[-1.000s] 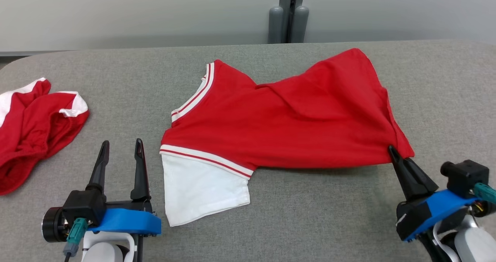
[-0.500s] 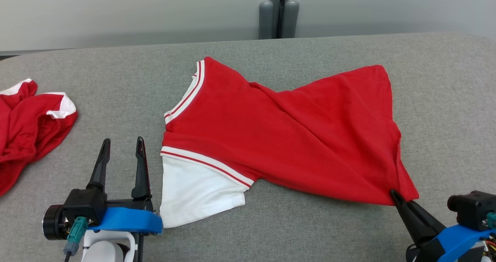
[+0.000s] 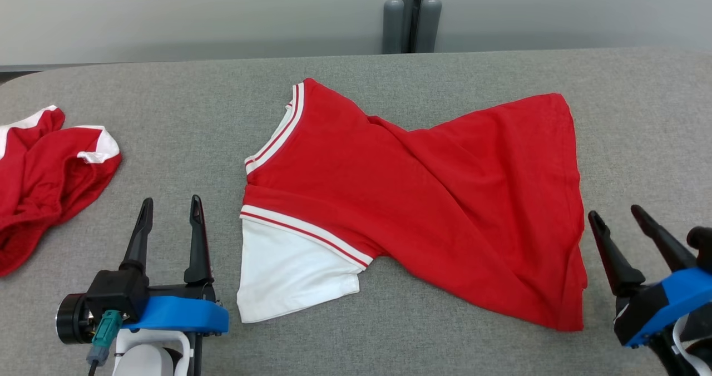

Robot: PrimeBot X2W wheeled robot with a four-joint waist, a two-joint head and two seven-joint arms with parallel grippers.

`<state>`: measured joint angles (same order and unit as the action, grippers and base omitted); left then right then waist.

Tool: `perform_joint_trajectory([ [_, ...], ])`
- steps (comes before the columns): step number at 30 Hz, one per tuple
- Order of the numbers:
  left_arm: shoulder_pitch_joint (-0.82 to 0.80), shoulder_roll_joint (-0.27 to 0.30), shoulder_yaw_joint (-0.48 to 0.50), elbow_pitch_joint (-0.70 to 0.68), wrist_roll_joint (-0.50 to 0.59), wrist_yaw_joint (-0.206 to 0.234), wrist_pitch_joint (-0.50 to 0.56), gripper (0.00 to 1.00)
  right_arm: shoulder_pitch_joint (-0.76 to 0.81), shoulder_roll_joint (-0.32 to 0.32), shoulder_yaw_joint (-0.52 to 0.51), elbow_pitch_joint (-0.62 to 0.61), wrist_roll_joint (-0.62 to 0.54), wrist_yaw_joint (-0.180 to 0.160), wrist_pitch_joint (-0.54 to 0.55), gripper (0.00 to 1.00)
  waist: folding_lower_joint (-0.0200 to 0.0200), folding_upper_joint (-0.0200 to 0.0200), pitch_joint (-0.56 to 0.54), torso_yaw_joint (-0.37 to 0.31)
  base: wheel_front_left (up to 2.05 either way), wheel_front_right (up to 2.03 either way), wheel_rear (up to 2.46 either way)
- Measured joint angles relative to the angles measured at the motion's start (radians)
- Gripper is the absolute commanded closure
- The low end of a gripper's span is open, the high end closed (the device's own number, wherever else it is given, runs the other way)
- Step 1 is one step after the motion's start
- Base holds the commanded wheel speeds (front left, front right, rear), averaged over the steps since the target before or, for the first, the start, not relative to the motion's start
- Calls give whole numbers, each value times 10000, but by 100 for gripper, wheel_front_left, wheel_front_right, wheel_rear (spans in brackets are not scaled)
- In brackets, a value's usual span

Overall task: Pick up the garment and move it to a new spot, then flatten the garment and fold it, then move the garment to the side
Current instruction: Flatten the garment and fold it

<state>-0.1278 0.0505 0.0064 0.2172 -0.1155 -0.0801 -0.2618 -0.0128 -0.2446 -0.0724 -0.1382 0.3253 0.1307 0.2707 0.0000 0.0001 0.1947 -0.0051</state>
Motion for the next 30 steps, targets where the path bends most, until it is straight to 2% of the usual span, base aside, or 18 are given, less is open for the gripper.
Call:
perform_joint_trajectory([
  [8,-240,2,-69,-17,10,-48,0,0,-1162,-322,-2,1904,-213,0,-297,0,0,0,318,188,0,0,0],
  [19,-559,4,-203,2,-79,4,0,0,-2430,-355,435,5287,-88,0,-928,0,0,0,754,647,0,0,0],
  [21,-563,2,-211,8,-81,6,0,0,-2540,-359,493,5526,-27,0,-1012,0,0,0,762,668,0,0,0],
  [22,-564,2,-219,17,-86,13,0,0,-2656,-364,564,5753,19,0,-1081,22,1,0,762,688,0,0,0],
  [23,-568,2,-226,21,-105,13,0,0,-2758,-374,631,5942,35,0,-1158,67,1,0,759,707,0,0,0],
  [24,-571,4,-228,27,-138,17,0,0,-2873,-389,696,6142,94,0,-1212,100,1,0,753,723,0,0,0],
  [30,-591,2,-313,63,-196,61,0,0,-3678,-748,951,7081,462,0,-1705,100,0,0,706,836,0,0,0],
])
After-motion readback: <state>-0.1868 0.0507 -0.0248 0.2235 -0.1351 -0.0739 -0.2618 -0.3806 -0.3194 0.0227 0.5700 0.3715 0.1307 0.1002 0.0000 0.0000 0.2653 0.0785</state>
